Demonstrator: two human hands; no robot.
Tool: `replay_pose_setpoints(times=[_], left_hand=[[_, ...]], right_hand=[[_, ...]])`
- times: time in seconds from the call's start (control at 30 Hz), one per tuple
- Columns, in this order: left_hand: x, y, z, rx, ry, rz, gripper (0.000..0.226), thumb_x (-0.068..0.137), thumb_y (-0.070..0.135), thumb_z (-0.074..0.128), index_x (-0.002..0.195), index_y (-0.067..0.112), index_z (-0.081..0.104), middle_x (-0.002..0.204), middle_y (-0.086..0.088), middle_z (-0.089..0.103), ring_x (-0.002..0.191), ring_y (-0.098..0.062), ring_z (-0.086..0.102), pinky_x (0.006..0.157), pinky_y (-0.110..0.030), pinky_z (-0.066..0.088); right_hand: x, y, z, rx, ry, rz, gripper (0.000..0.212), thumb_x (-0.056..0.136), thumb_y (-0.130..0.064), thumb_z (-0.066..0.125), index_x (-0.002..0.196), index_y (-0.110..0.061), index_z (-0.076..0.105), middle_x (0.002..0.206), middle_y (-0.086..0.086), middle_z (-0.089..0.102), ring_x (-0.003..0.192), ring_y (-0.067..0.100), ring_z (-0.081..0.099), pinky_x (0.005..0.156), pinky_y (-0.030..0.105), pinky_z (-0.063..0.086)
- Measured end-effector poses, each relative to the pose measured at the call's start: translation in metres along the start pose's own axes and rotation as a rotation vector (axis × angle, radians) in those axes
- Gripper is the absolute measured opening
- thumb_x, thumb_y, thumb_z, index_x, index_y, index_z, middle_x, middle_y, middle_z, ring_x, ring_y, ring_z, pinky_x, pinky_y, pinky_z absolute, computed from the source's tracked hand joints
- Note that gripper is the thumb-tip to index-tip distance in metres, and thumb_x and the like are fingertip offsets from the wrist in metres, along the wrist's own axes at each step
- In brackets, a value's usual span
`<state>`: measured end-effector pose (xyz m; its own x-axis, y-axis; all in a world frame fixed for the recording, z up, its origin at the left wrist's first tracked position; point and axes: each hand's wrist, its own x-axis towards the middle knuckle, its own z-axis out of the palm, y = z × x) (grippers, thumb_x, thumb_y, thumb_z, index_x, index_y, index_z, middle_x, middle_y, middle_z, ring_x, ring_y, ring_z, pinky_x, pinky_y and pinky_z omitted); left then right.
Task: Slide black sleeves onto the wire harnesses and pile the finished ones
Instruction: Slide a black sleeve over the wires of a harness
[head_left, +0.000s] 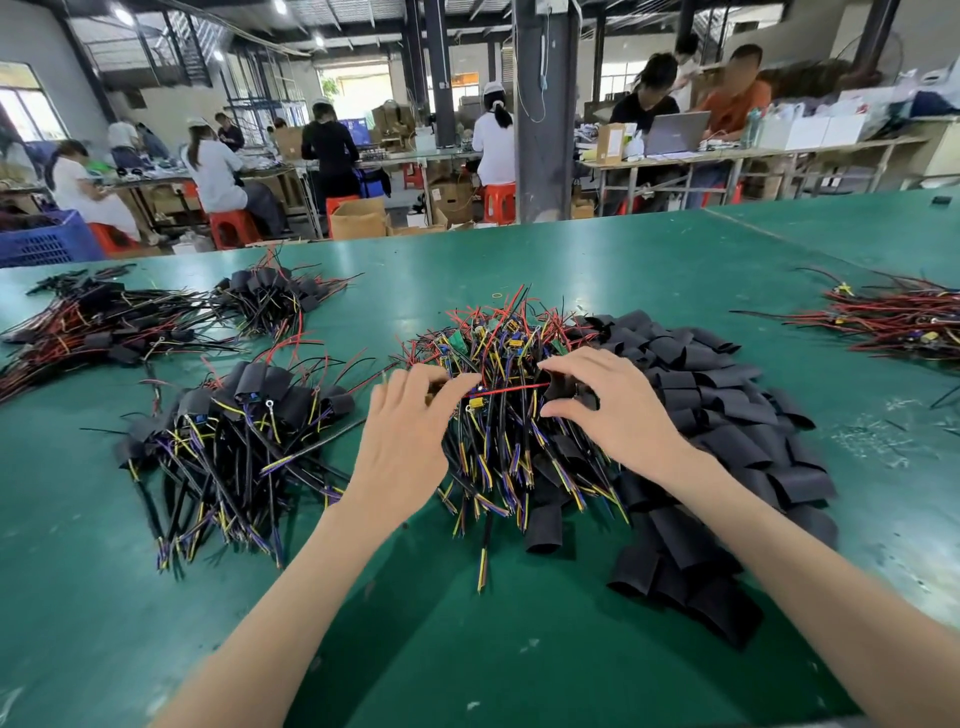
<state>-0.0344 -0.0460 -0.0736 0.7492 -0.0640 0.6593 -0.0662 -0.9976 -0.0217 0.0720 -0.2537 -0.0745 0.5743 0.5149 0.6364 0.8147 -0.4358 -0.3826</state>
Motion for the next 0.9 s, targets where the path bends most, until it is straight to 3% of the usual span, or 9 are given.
replay_pose_setpoints(times=[0.07, 0.13, 0.2, 0.27, 0.37, 0.5, 0.63, 0.9], left_hand=[[-0.002, 0.006, -0.001, -0.017, -0.077, 0.066, 0.094, 0.047, -0.019, 0.053, 0.136, 0.011, 0.048, 0.114, -0.013, 0.053, 0.096, -0.028, 0.041, 0.076, -0.033, 0.027], [-0.003, 0.010, 0.001, -0.096, -0.106, 0.072, 0.091, 0.053, -0.022, 0.051, 0.139, 0.006, 0.041, 0.124, -0.013, 0.046, 0.103, -0.026, 0.041, 0.084, -0.035, 0.035], [-0.002, 0.014, 0.003, -0.180, -0.087, 0.058, 0.063, 0.073, -0.019, 0.058, 0.132, -0.002, 0.045, 0.127, -0.016, 0.044, 0.106, -0.028, 0.051, 0.088, -0.040, 0.048], [-0.001, 0.016, 0.004, -0.144, -0.052, 0.103, 0.036, 0.084, -0.006, 0.063, 0.118, -0.008, 0.054, 0.121, -0.019, 0.052, 0.113, -0.028, 0.051, 0.089, -0.037, 0.052], [0.000, 0.016, 0.006, -0.222, 0.002, 0.073, 0.024, 0.088, 0.004, 0.061, 0.111, -0.004, 0.060, 0.115, -0.018, 0.058, 0.110, -0.020, 0.044, 0.094, -0.022, 0.042], [-0.001, 0.017, 0.007, -0.115, 0.115, 0.066, 0.029, 0.087, 0.026, 0.053, 0.104, 0.007, 0.068, 0.100, -0.008, 0.063, 0.099, -0.021, 0.042, 0.089, -0.035, 0.031], [-0.002, 0.017, 0.007, -0.111, 0.153, 0.063, 0.032, 0.088, 0.032, 0.047, 0.103, 0.012, 0.068, 0.094, 0.000, 0.064, 0.098, -0.017, 0.044, 0.092, -0.033, 0.025], [-0.003, 0.015, 0.014, -0.165, 0.166, 0.032, 0.029, 0.089, 0.033, 0.049, 0.104, 0.016, 0.067, 0.096, 0.005, 0.063, 0.098, -0.015, 0.045, 0.093, -0.034, 0.024]], right_hand=[[-0.001, -0.002, 0.001, -0.141, 0.019, -0.065, 0.041, 0.076, -0.028, 0.076, 0.113, -0.013, 0.066, 0.105, 0.000, 0.066, 0.099, 0.025, 0.055, 0.088, 0.039, 0.036], [-0.001, -0.006, 0.003, -0.208, 0.032, -0.110, 0.040, 0.075, -0.030, 0.075, 0.111, -0.013, 0.067, 0.102, 0.000, 0.067, 0.099, 0.026, 0.054, 0.088, 0.036, 0.032], [-0.001, -0.009, 0.004, -0.238, 0.034, -0.144, 0.041, 0.074, -0.030, 0.074, 0.110, -0.012, 0.068, 0.101, 0.000, 0.067, 0.098, 0.027, 0.055, 0.089, 0.033, 0.030], [-0.001, -0.012, 0.004, -0.241, 0.022, -0.152, 0.042, 0.074, -0.027, 0.076, 0.112, -0.011, 0.067, 0.101, 0.001, 0.067, 0.098, 0.028, 0.056, 0.089, 0.034, 0.033], [-0.001, -0.016, 0.006, -0.230, 0.004, -0.150, 0.042, 0.075, -0.024, 0.077, 0.113, -0.010, 0.066, 0.103, 0.003, 0.067, 0.097, 0.030, 0.057, 0.087, 0.041, 0.042], [-0.003, -0.020, 0.008, -0.199, 0.029, -0.160, 0.038, 0.075, -0.025, 0.076, 0.109, -0.010, 0.067, 0.103, 0.004, 0.067, 0.092, 0.026, 0.062, 0.084, 0.030, 0.039], [-0.003, -0.024, 0.006, -0.149, 0.014, -0.146, 0.036, 0.076, -0.021, 0.076, 0.110, -0.012, 0.067, 0.107, 0.001, 0.067, 0.090, 0.026, 0.064, 0.078, 0.037, 0.051], [-0.004, -0.025, 0.004, -0.143, -0.031, -0.135, 0.036, 0.080, -0.019, 0.074, 0.114, -0.012, 0.066, 0.113, 0.002, 0.065, 0.096, 0.027, 0.064, 0.081, 0.042, 0.051]])
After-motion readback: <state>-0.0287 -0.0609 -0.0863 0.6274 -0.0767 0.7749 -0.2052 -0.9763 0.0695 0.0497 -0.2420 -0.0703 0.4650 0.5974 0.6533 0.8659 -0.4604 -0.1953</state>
